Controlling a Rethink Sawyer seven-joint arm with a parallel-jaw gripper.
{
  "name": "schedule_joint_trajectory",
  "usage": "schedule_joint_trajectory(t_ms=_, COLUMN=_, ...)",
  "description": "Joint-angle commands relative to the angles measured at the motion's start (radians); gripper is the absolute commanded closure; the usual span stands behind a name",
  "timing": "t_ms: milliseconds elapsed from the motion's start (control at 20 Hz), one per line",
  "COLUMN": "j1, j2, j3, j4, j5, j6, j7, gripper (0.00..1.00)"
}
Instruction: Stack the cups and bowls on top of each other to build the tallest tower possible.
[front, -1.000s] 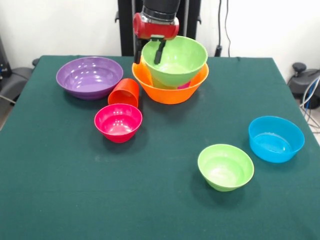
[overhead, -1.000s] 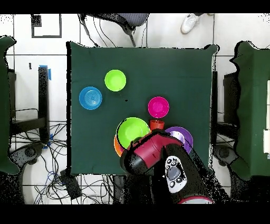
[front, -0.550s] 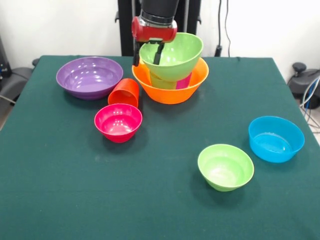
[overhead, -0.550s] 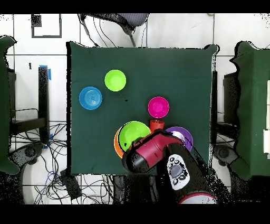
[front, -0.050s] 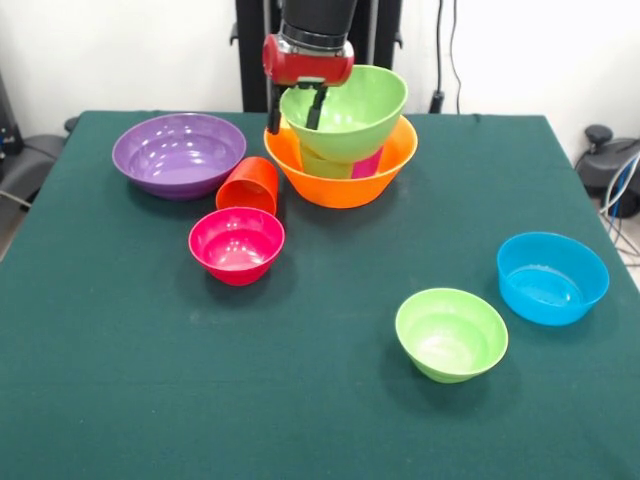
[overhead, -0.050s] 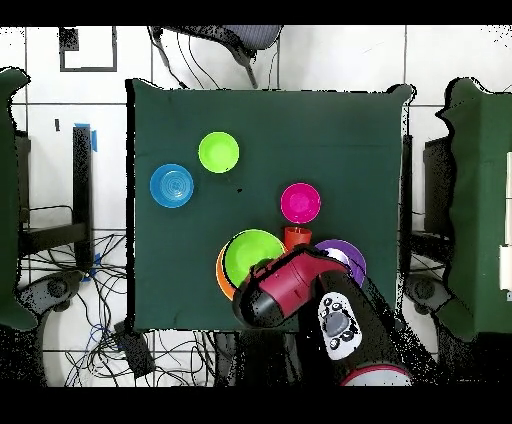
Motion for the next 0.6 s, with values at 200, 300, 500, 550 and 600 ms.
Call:
schedule_joint_trajectory(t_ms=200, j1=0.028, j2=0.069, j3=0.054, j4=-0.047, j5=-0.025, j6=-0.061, j7=0.005, gripper=1.00)
schedule_joint_trajectory(t_ms=300, j1=0.025, j2=0.068, j3=0.058, j4=-0.046, j5=-0.021, j6=-0.062, j7=0.001, gripper=1.00)
schedule_joint_trajectory(t_ms=500, j1=0.012, j2=0.063, j3=0.076, j4=-0.038, j5=-0.007, j6=-0.066, j7=-0.010, gripper=1.00)
schedule_joint_trajectory(t_ms=550, j1=0.011, j2=0.060, j3=0.079, j4=-0.036, j5=-0.004, j6=-0.062, j7=-0.014, gripper=1.00)
schedule_joint_trajectory(t_ms=600, j1=0.012, j2=0.058, j3=0.078, j4=-0.037, j5=-0.004, j6=-0.062, j7=-0.013, gripper=1.00)
